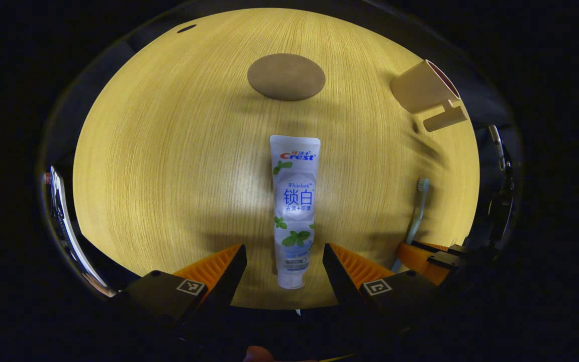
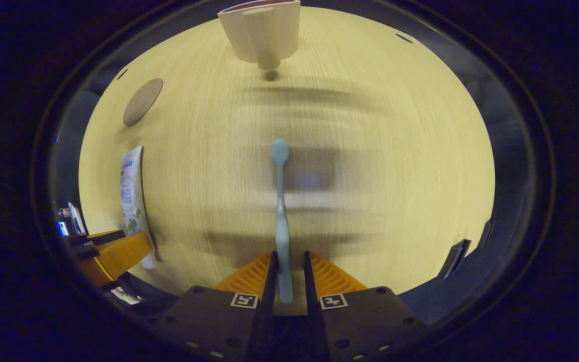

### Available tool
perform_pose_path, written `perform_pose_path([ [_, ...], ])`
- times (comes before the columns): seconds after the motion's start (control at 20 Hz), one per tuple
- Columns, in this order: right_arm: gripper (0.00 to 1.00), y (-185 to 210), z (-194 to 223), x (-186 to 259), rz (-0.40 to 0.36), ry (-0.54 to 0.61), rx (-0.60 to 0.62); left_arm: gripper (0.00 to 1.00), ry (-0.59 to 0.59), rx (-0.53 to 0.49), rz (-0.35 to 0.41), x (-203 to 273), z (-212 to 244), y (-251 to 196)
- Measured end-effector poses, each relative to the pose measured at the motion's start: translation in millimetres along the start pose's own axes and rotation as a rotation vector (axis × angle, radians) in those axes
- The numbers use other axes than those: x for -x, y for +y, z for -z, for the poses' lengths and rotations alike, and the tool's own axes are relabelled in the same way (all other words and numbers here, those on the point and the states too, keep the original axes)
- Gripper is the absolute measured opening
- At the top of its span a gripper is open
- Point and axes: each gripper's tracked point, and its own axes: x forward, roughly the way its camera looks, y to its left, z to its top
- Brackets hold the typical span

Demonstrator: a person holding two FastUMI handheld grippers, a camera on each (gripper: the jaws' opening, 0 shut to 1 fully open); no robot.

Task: Put the toothbrush and toothpaste on the desktop into the cup, then pick up the cup and place it on the coaster on the desktop.

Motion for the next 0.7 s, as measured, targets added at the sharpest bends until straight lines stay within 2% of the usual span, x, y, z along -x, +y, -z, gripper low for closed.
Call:
perform_pose_path([
  [0.3,0.19,-2,0,2,-0.022,0.002,-0.001,0.95,0.03,-0.037,-0.035,71,-94,-33],
  [0.35,0.03,-1,0,2,-0.03,0.011,0.002,0.94,0.034,-0.038,-0.039,84,-113,-39],
  [0.4,0.03,-1,-1,3,-0.036,0.006,0.007,0.93,0.036,-0.039,-0.044,97,-133,-45],
  [0.45,0.04,-1,0,2,-0.041,0.005,0.014,0.96,0.037,-0.045,-0.052,111,-154,-51],
  [0.5,0.04,-1,0,2,-0.041,0.004,0.021,0.88,0.034,-0.053,-0.059,126,-177,-57],
  [0.7,0.03,0,2,2,-0.041,-0.007,0.049,0.78,0.045,-0.065,-0.059,186,-274,-88],
])
